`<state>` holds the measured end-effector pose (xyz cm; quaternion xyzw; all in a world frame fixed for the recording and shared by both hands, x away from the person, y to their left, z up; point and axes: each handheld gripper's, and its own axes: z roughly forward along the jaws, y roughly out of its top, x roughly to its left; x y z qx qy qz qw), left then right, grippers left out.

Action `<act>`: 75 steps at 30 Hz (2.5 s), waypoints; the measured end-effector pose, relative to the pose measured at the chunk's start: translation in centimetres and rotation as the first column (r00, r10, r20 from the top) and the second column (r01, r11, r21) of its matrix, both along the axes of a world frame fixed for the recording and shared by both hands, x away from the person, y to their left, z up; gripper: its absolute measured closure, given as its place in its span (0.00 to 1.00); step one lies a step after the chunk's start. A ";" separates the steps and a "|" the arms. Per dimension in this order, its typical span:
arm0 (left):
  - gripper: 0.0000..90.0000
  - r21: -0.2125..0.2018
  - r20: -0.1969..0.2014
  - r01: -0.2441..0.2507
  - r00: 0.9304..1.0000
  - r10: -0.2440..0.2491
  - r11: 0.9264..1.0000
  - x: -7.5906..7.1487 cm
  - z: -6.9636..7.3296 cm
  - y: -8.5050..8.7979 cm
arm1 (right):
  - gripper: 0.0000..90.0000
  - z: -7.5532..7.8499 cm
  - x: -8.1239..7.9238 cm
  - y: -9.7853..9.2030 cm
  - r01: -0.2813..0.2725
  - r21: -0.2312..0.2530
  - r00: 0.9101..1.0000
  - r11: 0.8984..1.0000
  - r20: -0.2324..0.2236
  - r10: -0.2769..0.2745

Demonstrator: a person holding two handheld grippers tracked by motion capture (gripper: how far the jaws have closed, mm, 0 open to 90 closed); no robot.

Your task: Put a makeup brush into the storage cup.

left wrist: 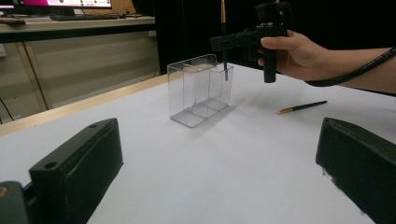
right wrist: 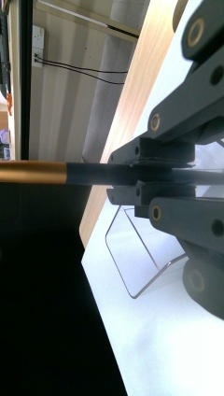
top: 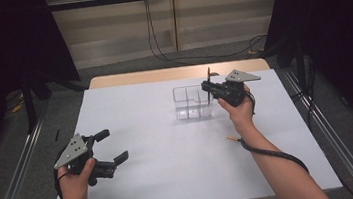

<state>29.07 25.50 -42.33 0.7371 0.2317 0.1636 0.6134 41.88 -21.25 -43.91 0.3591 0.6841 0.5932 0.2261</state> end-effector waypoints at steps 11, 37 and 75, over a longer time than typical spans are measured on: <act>0.01 0.004 0.006 -0.003 1.000 0.003 1.000 0.0 0.1 0.1 | 0.93 -0.1 -0.1 0.0 -0.008 0.005 1.000 1.000 0.000 0.008; 0.01 0.006 0.006 0.001 1.000 -0.001 1.000 0.0 0.0 -0.2 | 0.23 0.8 -1.1 -1.1 -0.012 0.013 1.000 1.000 -0.007 0.012; 0.01 0.014 -0.007 -0.009 1.000 0.009 1.000 -0.1 -0.4 0.0 | 0.06 1.2 -4.9 -2.6 -0.079 0.014 0.997 0.997 -0.007 0.079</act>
